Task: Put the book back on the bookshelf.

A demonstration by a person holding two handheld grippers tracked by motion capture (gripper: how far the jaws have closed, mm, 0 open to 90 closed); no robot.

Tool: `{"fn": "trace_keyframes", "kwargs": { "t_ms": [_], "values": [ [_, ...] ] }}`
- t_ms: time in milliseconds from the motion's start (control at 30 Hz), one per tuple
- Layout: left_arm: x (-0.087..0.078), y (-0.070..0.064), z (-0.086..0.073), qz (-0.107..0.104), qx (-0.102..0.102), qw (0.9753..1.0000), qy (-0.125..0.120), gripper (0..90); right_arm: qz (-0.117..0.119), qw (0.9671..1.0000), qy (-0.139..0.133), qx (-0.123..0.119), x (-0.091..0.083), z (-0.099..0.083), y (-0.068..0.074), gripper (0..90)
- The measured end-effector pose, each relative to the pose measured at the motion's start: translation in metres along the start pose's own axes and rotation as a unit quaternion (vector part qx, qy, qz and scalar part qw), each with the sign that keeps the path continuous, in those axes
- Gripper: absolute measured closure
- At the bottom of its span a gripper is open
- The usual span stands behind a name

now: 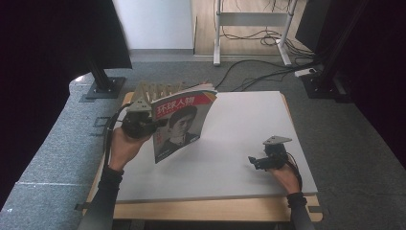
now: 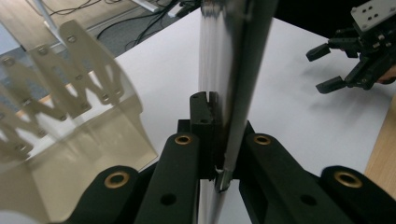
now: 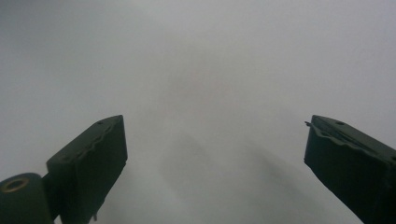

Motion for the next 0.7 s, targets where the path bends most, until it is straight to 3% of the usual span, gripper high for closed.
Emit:
{"fn": "trace_keyframes", "kwargs": {
  "t_ms": [200, 267, 500, 700],
  "values": [
    [-0.019, 0.012, -0.006, 0.012, -0.019, 0.9997, -0.01, 87.1, -0.002, 0.9996, 0.028, -0.002, 0.011, -0.016, 0.001, 0.0],
    [-0.026, 0.016, -0.008, 0.017, -0.025, 0.9994, -0.015, 87.1, -0.004, 0.9999, 0.015, 0.003, 0.013, -0.018, 0.001, 0.0],
    [-0.056, 0.032, -0.017, 0.043, -0.044, 0.9976, -0.031, 87.1, -0.006, 0.9999, 0.015, 0.002, 0.013, -0.018, 0.002, 0.0],
    [-0.082, 0.051, -0.028, 0.074, -0.066, 0.9943, -0.039, 87.2, -0.008, 0.9999, 0.014, 0.001, 0.013, -0.018, 0.002, 0.0]
  ]
}}
Point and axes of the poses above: each handheld gripper's, and its own axes: x roughly forward along the jaws, z roughly out of its top, y roughly to its left, the point moved 7 cm from there along x, roughly forward along the jaws, and after that the axes turned 9 degrees about -x, right-handed, at the moved point
